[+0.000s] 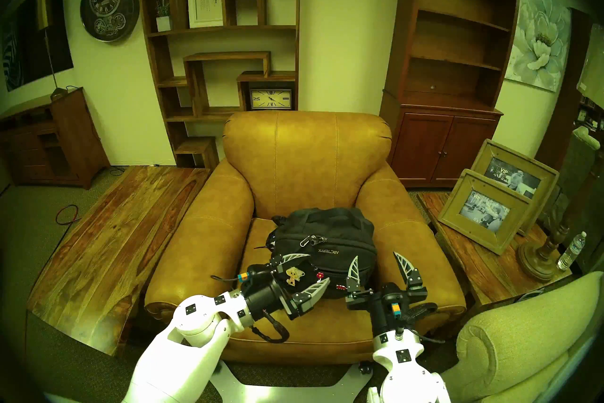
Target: Close a bag with a zipper
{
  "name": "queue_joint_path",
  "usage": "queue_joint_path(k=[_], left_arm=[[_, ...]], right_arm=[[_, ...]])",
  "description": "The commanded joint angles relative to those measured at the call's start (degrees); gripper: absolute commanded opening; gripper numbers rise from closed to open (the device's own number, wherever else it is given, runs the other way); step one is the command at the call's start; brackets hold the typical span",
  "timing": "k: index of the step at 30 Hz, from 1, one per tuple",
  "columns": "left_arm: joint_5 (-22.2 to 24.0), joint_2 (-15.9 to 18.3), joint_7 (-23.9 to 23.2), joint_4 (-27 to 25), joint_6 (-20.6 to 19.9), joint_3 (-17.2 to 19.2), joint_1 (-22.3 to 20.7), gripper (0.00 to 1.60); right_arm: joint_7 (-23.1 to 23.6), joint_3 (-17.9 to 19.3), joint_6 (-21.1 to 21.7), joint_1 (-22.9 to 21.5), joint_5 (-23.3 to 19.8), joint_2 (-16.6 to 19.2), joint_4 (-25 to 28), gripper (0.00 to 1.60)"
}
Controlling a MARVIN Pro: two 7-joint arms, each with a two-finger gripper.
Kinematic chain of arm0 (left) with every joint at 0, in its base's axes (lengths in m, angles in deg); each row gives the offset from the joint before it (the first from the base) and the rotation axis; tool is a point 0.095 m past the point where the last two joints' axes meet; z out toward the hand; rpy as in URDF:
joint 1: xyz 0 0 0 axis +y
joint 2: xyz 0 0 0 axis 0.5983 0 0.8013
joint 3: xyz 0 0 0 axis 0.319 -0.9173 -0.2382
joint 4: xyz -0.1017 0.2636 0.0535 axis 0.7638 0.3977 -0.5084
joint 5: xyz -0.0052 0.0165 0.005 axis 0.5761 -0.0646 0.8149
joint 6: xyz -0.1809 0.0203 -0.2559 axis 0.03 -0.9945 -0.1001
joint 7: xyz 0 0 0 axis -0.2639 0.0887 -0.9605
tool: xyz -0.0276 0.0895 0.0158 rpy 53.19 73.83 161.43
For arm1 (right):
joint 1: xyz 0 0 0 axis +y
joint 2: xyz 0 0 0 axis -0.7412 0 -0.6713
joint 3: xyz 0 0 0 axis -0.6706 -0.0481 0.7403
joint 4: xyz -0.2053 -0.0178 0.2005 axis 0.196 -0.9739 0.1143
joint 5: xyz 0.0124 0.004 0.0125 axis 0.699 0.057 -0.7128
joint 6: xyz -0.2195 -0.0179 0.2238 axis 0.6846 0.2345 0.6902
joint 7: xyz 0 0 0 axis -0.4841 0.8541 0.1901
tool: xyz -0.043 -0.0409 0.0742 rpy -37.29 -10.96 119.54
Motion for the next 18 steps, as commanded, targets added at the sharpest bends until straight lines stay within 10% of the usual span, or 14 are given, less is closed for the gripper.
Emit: queue_joint_path(k=[1, 18], left_arm=[[4.5, 2.9, -2.9, -4.7, -0.8, 4.4, 1.9, 1.60], [13.8, 3.7, -3.4, -6.8, 1.1, 19.5, 9.3, 1.60]], right_arm=[[-0.1, -0.1, -0.2, -0.1, 0.1, -0.1, 1.0, 1.60], [0.9, -1.6, 0.4, -1.1, 0.9, 0.6, 1.2, 1.60]])
